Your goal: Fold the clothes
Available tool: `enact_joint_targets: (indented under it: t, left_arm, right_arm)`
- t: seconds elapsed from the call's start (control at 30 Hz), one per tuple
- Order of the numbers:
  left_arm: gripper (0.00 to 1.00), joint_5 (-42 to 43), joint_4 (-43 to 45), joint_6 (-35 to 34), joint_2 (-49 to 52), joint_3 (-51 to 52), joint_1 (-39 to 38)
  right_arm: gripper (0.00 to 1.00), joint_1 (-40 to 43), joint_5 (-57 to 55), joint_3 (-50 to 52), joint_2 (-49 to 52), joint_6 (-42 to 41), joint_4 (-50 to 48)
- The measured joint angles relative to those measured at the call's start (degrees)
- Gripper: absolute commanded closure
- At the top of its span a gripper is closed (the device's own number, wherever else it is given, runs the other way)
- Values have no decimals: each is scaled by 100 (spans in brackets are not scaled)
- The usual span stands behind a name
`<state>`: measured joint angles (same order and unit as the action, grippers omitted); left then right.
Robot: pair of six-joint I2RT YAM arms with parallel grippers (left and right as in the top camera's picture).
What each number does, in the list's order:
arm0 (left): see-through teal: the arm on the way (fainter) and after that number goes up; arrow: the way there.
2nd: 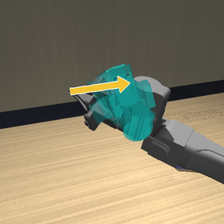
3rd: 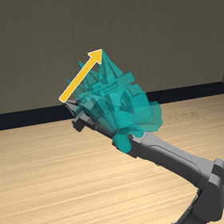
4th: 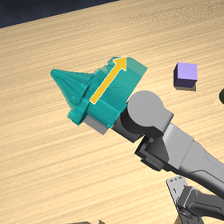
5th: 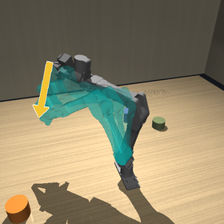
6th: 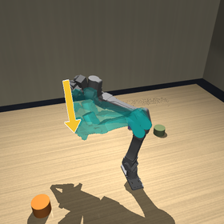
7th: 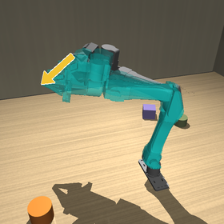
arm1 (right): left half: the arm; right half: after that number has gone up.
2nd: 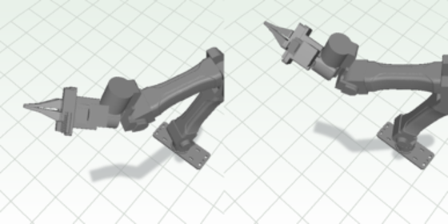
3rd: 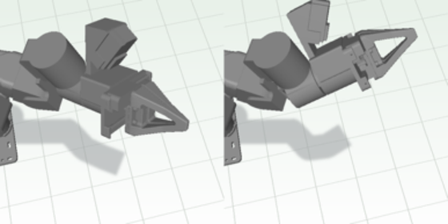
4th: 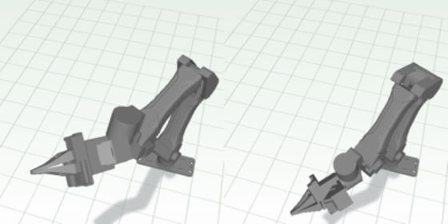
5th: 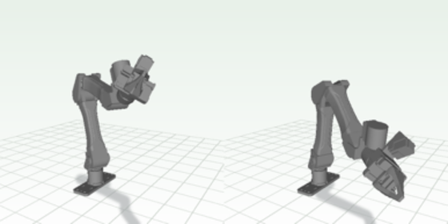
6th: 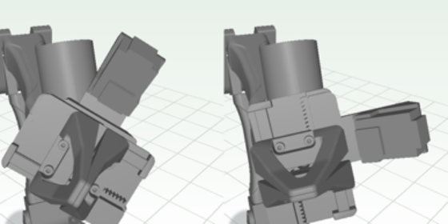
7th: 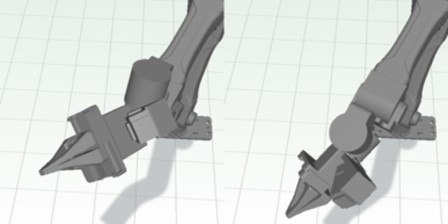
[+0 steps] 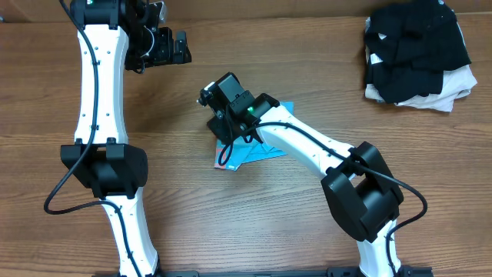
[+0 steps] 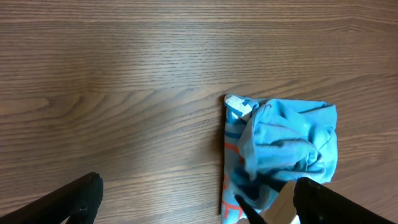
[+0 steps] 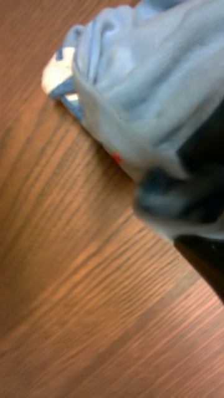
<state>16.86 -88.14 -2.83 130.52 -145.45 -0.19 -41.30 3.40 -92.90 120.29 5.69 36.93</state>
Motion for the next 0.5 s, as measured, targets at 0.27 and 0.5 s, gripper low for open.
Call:
enact_joint_targets:
  t: [0.27,0.5]
  left_arm:
    - [0,-42,-15,0,0,0,0]
    - [0,-61,-15,0,0,0,0]
  right_arm:
    - [88,28,4,-212,0,-439,1078]
    - [86,433,22,-1193,-72,-1060,2702]
